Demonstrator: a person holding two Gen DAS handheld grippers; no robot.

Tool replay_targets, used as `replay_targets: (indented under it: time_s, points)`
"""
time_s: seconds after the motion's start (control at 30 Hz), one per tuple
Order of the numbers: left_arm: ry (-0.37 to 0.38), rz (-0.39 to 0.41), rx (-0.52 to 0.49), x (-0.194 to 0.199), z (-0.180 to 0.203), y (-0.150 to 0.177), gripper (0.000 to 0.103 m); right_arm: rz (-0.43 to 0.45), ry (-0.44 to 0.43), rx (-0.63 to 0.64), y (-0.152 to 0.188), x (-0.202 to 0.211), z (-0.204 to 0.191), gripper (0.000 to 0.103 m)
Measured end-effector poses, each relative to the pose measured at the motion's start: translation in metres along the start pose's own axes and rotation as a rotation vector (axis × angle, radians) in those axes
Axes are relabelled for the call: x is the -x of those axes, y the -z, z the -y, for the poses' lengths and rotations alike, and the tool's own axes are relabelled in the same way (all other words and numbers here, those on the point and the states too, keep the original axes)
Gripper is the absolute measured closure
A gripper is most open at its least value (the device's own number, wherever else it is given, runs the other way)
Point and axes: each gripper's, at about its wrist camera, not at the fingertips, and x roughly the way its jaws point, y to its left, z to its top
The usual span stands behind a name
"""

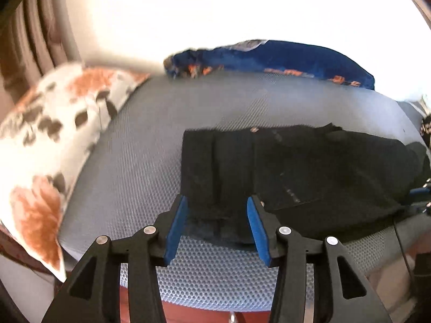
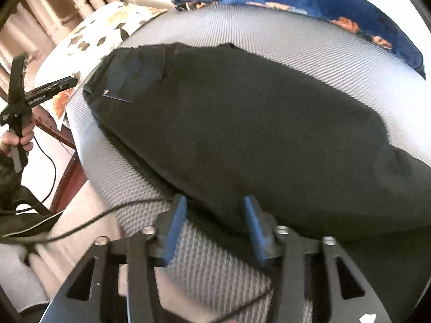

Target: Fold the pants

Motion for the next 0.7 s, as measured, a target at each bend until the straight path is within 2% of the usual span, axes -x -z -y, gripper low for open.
replay_targets:
  time_s: [0.13,0.3,0.43,0.57,0.7]
  points:
    - [0.073,0.05,-0.165,0.011,0.048,0.004,0.055,0.072,-0.036,-0.083,0.019,0.041,0.016,0.058]
    - [0.244,0.034,-0.325,0.003,0.117,0.011,0.055,0.153,0.035,-0.244,0.051,0.085,0.062,0.057]
    - [0.352,0.007,-0.413,-0.007,0.171,0.017,0.055,0.238,0.01,-0.441,0.082,0.112,0.108,0.057]
    - [0.419,-0.016,-0.505,-0.015,0.222,0.027,0.055,0.312,-0.039,-0.639,0.102,0.118,0.15,0.058]
    - [0.445,-0.02,-0.576,-0.02,0.256,0.035,0.055,0.369,-0.103,-0.828,0.119,0.106,0.194,0.058]
